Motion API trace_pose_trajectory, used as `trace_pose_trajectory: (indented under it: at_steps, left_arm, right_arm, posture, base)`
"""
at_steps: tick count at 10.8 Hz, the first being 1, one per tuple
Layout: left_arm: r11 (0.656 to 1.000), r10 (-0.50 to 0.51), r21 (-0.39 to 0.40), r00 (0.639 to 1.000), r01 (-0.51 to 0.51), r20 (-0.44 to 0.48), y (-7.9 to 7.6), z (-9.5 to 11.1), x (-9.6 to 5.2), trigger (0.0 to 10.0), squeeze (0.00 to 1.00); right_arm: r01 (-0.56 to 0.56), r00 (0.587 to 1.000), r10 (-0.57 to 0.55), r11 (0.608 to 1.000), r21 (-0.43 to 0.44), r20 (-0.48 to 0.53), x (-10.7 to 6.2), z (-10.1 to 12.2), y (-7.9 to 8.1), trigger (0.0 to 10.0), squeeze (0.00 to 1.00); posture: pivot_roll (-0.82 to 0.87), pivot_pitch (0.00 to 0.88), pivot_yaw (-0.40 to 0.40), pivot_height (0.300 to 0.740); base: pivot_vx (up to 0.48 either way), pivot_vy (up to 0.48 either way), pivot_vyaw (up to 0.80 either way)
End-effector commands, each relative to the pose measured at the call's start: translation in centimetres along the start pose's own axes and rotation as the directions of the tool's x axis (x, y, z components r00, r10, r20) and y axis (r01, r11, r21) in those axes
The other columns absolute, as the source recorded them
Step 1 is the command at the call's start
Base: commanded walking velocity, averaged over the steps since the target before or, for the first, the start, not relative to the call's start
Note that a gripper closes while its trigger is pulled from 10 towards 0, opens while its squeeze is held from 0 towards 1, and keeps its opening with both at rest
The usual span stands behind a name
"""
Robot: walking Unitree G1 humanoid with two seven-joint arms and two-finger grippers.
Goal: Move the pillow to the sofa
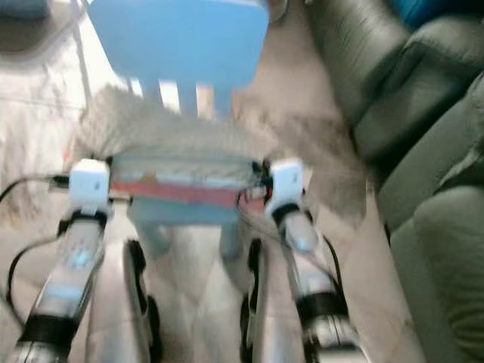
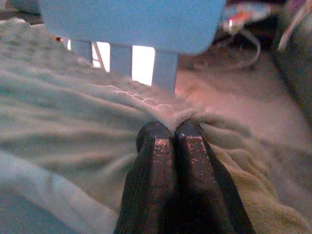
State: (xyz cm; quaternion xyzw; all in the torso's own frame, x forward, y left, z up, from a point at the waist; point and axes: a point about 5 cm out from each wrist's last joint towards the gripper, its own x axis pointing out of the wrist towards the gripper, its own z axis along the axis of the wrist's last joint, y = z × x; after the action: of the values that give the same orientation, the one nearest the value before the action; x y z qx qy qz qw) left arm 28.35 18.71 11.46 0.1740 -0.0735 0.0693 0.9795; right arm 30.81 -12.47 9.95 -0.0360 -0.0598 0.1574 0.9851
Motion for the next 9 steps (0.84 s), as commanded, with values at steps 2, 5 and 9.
trace_pose_trajectory:
  at_steps: [2,5,9]
  left_arm:
    - [0.996,0.047,0.071,0.999,-0.048,0.016,2.3,0.7,-2.9,0.0,0.00]
    - [0.998,0.021,0.062,0.991,-0.013,-0.130,0.6,-1.3,-4.6,10.0,0.00]
    - [0.998,-0.023,0.055,0.991,0.031,-0.135,-0.5,-0.6,-4.7,10.0,0.00]
  right_arm:
    - [0.198,0.979,-0.201,0.976,-0.094,-0.024,-4.6,-0.6,-3.3,0.0,0.00]
    - [0.236,0.965,-0.238,0.971,-0.035,-0.107,-7.4,-1.2,-1.9,10.0,0.00]
    - [0.233,0.965,-0.232,0.972,-0.002,-0.121,-6.5,-0.4,-1.7,10.0,0.00]
  posture:
    - [0.05,0.015,-0.059,0.506]
    - [0.04,0.014,-0.055,0.506]
    - [0.04,0.030,-0.043,0.559]
  base:
    - [0.000,0.000,0.00]
    - [0.000,0.000,0.00]
    - [0.000,0.000,0.00]
